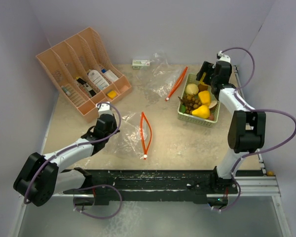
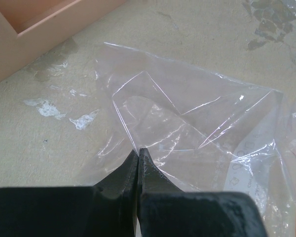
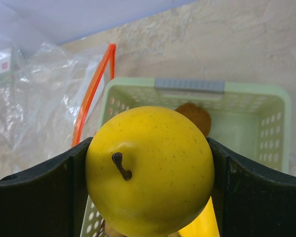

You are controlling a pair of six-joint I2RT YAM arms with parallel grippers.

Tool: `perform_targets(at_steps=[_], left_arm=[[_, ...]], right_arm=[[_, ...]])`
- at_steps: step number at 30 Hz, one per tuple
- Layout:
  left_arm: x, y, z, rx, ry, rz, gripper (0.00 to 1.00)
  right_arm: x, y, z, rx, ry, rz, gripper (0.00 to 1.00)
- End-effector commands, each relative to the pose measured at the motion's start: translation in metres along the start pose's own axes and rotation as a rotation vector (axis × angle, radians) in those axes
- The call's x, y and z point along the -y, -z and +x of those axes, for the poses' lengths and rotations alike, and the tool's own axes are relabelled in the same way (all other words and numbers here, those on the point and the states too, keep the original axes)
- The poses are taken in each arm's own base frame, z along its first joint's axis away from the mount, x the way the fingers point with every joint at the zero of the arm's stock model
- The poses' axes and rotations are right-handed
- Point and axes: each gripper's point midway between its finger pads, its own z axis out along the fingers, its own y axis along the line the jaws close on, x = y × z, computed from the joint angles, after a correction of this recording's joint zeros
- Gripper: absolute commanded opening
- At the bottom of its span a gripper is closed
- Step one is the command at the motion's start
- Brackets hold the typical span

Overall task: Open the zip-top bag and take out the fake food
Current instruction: Place the fake fruit in the bin.

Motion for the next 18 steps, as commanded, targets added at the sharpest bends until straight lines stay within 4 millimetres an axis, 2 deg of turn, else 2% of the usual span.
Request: perform_targets(at_steps=[1, 5, 9, 10, 16, 18], left_arm=[[0.007, 0.002, -0.016, 0.050, 0.041, 0.028, 0.00], [0.008, 0.001, -0.016, 0.051, 0.041, 0.029, 0.00], [0.009, 0.000, -0.014, 0.046, 0.040, 0.034, 0.00], [0.009, -0.001, -0.014, 0.046, 0.040, 0.036, 0.00], [0.010, -0.002, -0.013, 0.041, 0.040, 0.040, 0.00], [0.010, -0.003, -0.012, 0.038, 0.041, 0.039, 0.00]], right_arm=[[0.018, -0.005, -0.035, 0.058, 0.053, 0.117, 0.81], [0.038, -0.002, -0.039, 0.080, 0.062, 0.223, 0.85], [0.050, 0.002, -0.036, 0.077, 0.076, 0.288, 0.96], [0.050, 0.004, -0.036, 0.080, 0.087, 0.285, 1.00], [0.043, 0.027, -0.053, 0.155, 0.128, 0.244, 1.00], [0.027, 0.040, -0.060, 0.178, 0.134, 0.164, 1.00]])
